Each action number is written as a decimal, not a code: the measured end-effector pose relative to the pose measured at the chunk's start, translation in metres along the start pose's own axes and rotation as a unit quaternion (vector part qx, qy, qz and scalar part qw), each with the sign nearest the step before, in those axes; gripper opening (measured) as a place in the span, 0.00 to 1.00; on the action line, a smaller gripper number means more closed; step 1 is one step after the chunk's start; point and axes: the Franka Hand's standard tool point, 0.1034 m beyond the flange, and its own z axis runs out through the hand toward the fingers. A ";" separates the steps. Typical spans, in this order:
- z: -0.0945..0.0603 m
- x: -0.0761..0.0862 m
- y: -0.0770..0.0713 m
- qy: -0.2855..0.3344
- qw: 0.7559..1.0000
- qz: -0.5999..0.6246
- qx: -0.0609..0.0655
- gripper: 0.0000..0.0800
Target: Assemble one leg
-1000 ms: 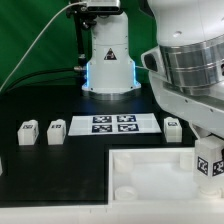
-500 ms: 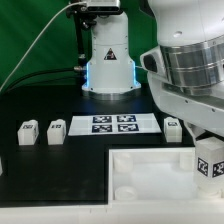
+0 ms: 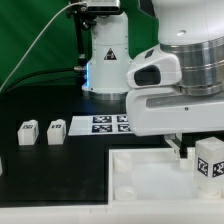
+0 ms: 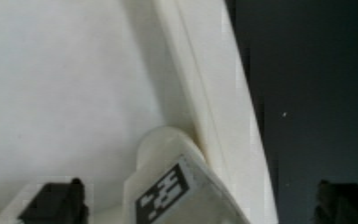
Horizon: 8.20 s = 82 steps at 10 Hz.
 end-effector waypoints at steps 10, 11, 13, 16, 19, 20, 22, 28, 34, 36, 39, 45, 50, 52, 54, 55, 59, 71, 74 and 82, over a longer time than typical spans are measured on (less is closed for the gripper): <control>-0.005 0.016 0.004 0.024 0.999 -0.004 -0.026 0.37; -0.005 0.017 0.004 0.025 0.999 0.041 -0.025 0.37; -0.005 0.017 0.005 0.032 0.970 0.239 -0.023 0.37; -0.005 0.017 0.014 0.019 0.855 0.518 0.026 0.37; -0.003 0.012 0.003 0.015 0.724 0.689 0.038 0.37; -0.003 0.012 0.003 0.016 0.715 0.698 0.037 0.37; -0.001 0.011 0.003 0.020 0.768 0.640 0.032 0.39; 0.003 0.009 -0.002 0.044 0.972 0.232 -0.008 0.81; 0.001 0.011 -0.002 0.041 0.998 0.025 -0.028 0.60; 0.001 0.011 0.000 0.042 0.995 0.083 -0.026 0.38; 0.001 0.012 0.000 0.049 0.956 0.289 -0.017 0.38; 0.005 0.011 -0.005 0.049 0.779 0.624 0.039 0.37; 0.011 0.009 -0.009 0.073 0.911 0.405 0.027 0.78; 0.011 0.010 -0.007 0.075 0.944 0.321 0.019 0.81; 0.008 0.010 -0.003 0.067 0.983 0.171 -0.008 0.81; 0.001 0.013 -0.004 0.062 0.995 0.078 -0.030 0.81; -0.002 0.018 -0.007 0.069 0.996 -0.022 -0.047 0.67; -0.002 0.017 0.010 0.065 0.778 0.624 0.046 0.39; -0.001 0.017 0.010 0.068 0.815 0.574 0.039 0.67; 0.001 0.008 0.003 0.067 0.997 0.004 -0.041 0.81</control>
Offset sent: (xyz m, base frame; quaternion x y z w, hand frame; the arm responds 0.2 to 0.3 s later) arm 0.0165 0.0054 0.0020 -0.0515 0.0384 -0.1417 0.9878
